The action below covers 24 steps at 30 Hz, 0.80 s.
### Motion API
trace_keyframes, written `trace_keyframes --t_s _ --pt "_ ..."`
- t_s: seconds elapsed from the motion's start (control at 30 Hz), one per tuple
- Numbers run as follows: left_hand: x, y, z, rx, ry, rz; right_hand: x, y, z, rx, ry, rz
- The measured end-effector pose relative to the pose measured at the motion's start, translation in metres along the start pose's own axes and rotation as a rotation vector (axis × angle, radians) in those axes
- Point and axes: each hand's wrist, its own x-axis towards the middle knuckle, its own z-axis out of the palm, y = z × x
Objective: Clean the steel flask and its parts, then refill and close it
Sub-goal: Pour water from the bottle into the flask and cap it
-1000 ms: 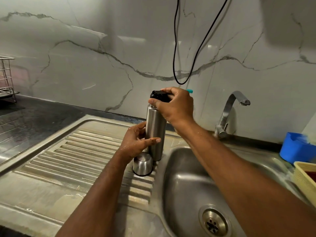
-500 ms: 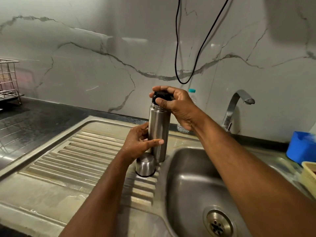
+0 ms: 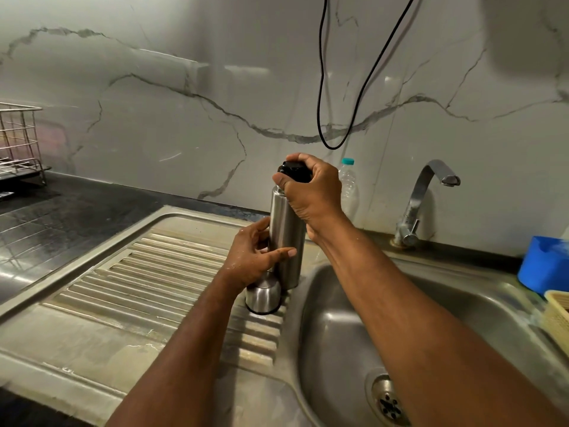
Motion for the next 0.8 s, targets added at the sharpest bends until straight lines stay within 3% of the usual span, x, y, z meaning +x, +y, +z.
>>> trace_keyframes --t_s 0.13,0.37,0.47,0.57,0.7,0.8 --pt "0.000 0.003 -0.001 0.017 -0.018 0.007 -0.008 -0.002 0.007 -0.090 0.091 -0.043" --pt "0.001 0.007 -0.011 -0.006 -0.082 -0.012 -0.012 -0.002 -0.017 -0.050 -0.101 0.024" --pt "0.001 0.007 -0.015 -0.064 -0.101 -0.037 -0.037 0.009 -0.037 -0.097 -0.030 0.015" --pt "0.001 0.009 -0.019 -0.137 -0.070 -0.059 -0.078 0.037 -0.046 -0.265 0.048 0.097" --pt "0.001 0.010 -0.024 -0.148 -0.048 -0.051 -0.115 0.063 -0.031 -0.601 -0.208 0.162" --pt "0.001 0.011 -0.023 -0.138 -0.039 -0.041 -0.127 0.064 -0.016 -0.724 -0.222 0.087"
